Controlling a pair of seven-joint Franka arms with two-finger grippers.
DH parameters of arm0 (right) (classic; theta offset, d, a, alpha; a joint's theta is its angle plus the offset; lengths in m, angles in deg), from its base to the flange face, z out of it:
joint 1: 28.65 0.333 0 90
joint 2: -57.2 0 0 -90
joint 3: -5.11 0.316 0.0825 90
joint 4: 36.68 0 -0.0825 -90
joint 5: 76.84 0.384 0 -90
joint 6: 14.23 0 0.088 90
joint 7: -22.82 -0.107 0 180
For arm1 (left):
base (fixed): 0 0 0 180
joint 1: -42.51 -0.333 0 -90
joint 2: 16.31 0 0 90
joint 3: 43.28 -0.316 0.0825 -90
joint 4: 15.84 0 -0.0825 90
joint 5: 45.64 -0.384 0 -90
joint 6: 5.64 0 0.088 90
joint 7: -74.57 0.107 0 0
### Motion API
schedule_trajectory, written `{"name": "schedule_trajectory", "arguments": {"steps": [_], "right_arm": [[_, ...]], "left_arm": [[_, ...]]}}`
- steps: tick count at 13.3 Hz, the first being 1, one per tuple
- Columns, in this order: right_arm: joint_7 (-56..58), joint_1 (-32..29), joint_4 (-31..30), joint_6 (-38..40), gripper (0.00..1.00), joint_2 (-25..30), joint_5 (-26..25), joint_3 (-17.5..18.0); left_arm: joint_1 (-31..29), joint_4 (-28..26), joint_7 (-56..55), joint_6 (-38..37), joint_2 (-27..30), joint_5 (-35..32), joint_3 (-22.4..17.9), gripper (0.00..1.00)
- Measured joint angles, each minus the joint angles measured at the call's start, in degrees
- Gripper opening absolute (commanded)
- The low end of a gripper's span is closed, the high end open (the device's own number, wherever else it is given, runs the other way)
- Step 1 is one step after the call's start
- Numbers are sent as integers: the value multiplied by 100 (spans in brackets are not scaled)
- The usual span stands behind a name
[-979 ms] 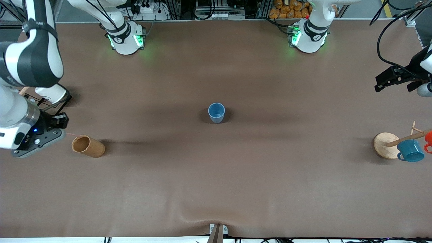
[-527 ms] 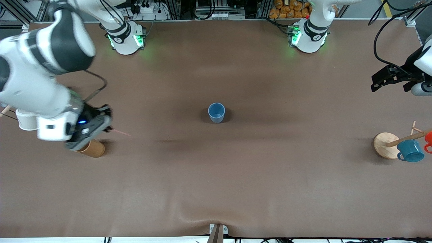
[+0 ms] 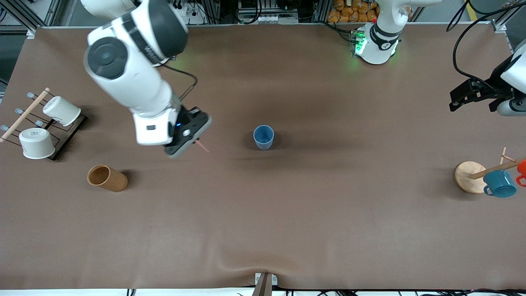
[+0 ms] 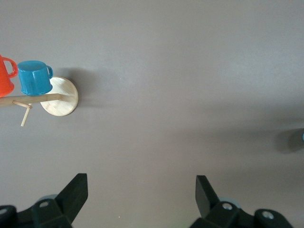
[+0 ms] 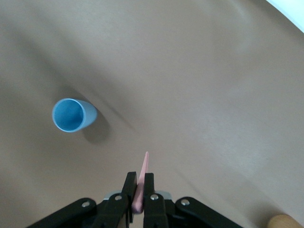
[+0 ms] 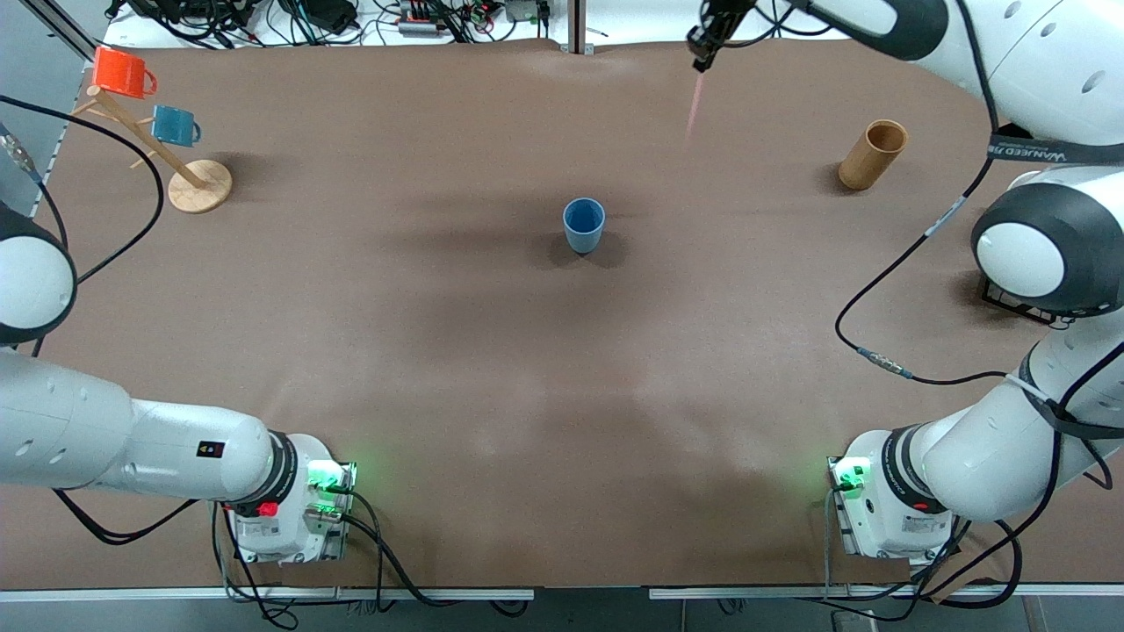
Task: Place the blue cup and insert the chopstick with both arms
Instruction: 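Lower the chopstick into the blue cup and open the right gripper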
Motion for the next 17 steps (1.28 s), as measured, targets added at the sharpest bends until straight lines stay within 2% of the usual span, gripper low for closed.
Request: {"name": "schedule_trajectory", "arguments": {"steps": [4,10,17], "right_arm": [[-778,717,-104,-360,0,-49,10,0],[-1430,1369,-123,-952,0,-333,11,-3],[-1520,1483,-301,-1076,0,-645,10,-19]], "left_arm": [[3,126,0,-118,24,0,-23,100],[2,127,0,-125,25,0,-57,100],[2,131,0,-125,25,0,-73,100]]}}
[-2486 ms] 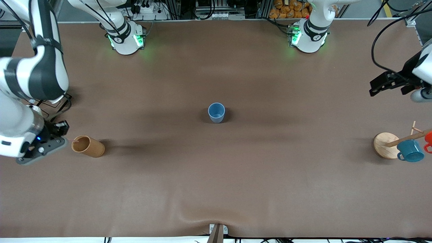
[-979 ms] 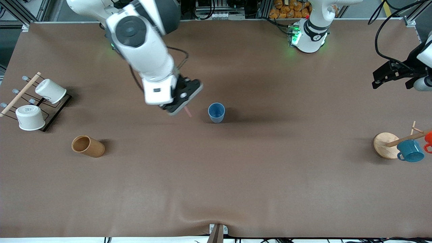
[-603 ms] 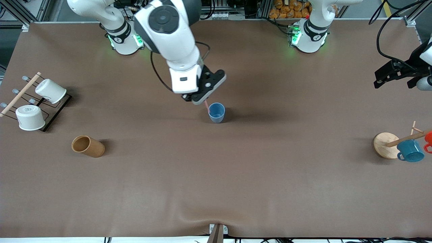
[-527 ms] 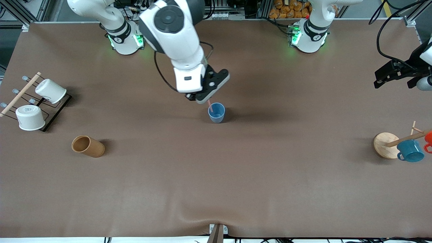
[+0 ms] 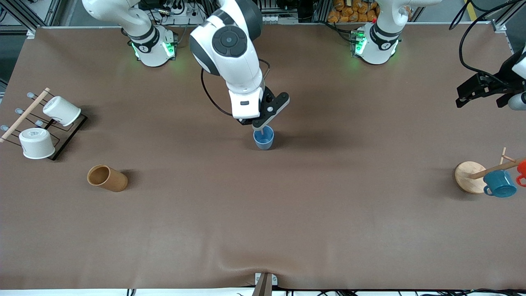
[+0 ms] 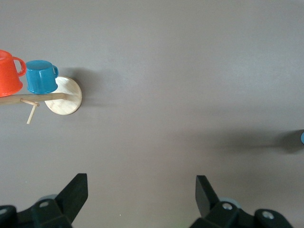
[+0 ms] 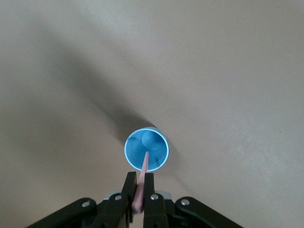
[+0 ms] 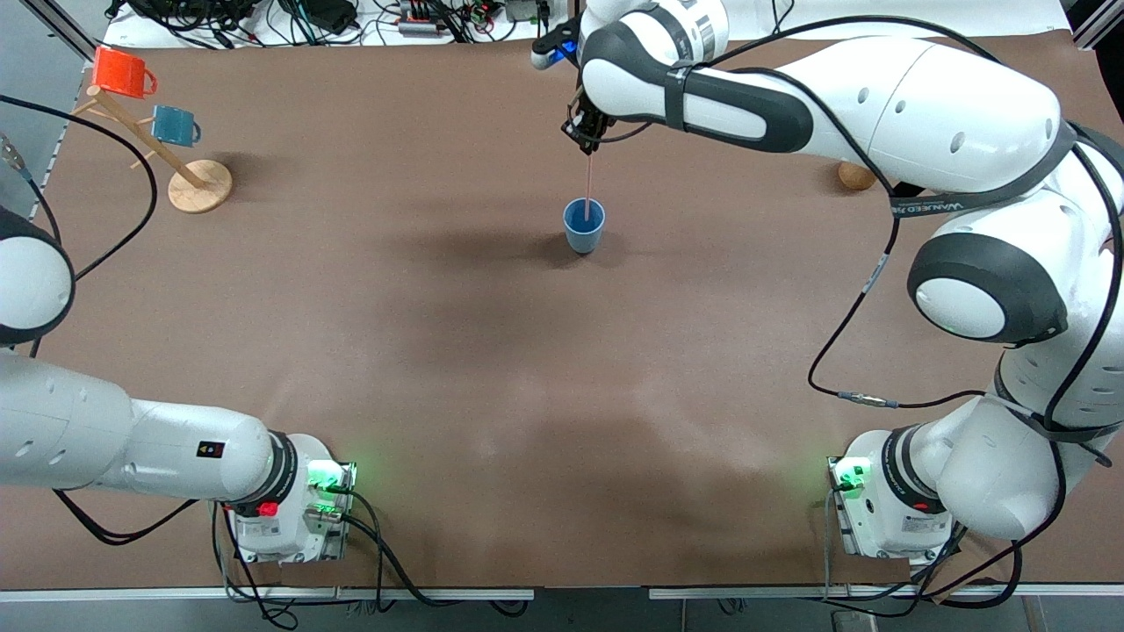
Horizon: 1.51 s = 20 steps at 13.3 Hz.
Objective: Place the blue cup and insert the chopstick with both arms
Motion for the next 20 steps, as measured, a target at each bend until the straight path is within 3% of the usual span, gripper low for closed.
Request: {"name": "schedule_trajectory", "arguments": {"steps": [1,2,3,8,13,20], "right_arm": [[0,1,-55,-80,12,-46,0,0],[0,1,-108,-141,89,-103,0,-1],[0,2,-143,-181,100,-167,0,-7],[-57,-7,-128,-168,100,-230,0,-82],[-87,-313,-45,352,100,343,-2,-380],[9,-2060,-87,1136,100,1027,-20,-540]], "left_arm": [[0,2,0,0,0,0,-4,100],[-1,3,0,0,0,0,-8,100],[-2,5,0,0,0,0,-13,100],[-2,11,0,-5,0,0,-24,100],[-5,3,0,-14,-4,0,-39,100],[-2,0,0,-79,-4,0,-39,100]]}}
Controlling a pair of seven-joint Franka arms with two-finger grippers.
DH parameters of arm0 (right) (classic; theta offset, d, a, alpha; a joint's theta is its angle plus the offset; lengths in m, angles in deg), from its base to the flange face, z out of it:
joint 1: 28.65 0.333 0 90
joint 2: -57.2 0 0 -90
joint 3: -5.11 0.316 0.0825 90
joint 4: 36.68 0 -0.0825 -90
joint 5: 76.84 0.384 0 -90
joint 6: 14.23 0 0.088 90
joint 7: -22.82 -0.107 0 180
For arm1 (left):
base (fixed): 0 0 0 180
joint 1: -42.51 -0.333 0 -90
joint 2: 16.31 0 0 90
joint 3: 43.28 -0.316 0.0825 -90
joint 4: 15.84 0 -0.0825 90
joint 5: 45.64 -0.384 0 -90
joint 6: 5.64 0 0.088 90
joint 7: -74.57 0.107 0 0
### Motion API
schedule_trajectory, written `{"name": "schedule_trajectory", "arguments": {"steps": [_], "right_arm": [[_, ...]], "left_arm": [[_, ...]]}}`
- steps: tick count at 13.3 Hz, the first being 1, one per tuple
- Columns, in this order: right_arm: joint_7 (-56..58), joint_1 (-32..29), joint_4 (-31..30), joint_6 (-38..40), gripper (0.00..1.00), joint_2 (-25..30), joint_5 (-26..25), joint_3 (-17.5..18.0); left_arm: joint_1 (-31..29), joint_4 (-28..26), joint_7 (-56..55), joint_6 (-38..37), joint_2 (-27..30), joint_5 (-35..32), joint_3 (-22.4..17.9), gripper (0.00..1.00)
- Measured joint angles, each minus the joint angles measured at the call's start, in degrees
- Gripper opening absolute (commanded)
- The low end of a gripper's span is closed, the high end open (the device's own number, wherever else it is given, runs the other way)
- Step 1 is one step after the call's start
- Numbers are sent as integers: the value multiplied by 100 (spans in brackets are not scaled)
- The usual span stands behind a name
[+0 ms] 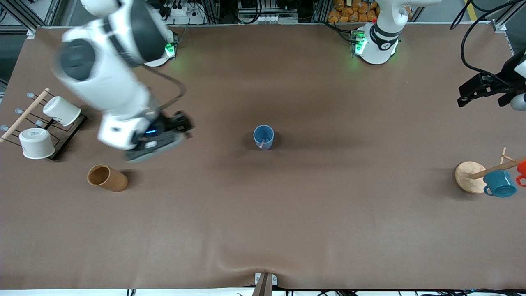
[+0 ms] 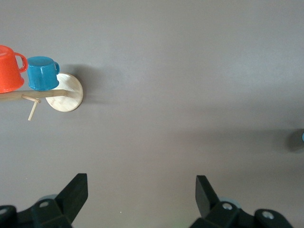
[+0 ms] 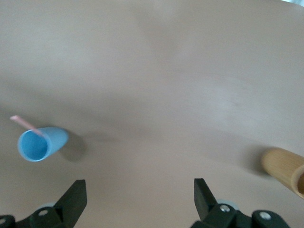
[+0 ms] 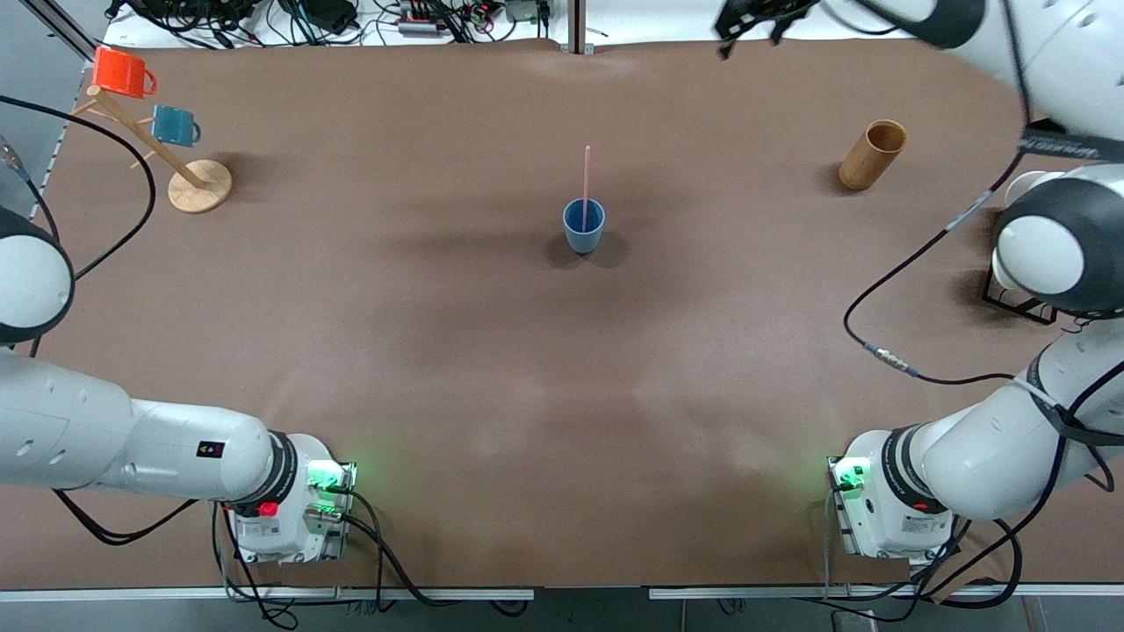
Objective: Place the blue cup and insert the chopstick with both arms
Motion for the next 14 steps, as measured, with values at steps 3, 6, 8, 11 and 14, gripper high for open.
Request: {"name": "schedule_trajectory", "arguments": {"steps": [3,6,8,11,14], "right_arm": [[289,-864,-196,114,100,298,-6,-86],[406,-1318,-385,484,100,751,-167,-474],[410,-1540,-403,941,100,1119,-442,-544],[390,-1724,-406,1403,100,1478,-534,-561],[180,-1842,-401,1658,100,1551,-536,-559]], "left_arm": [[2,-16,1,-9,0,0,5,100],[1,-20,3,-9,0,0,4,100],[9,-20,3,-31,-1,0,7,100],[15,-20,3,-130,0,0,13,100],[22,5,4,-361,7,4,94,100]]}}
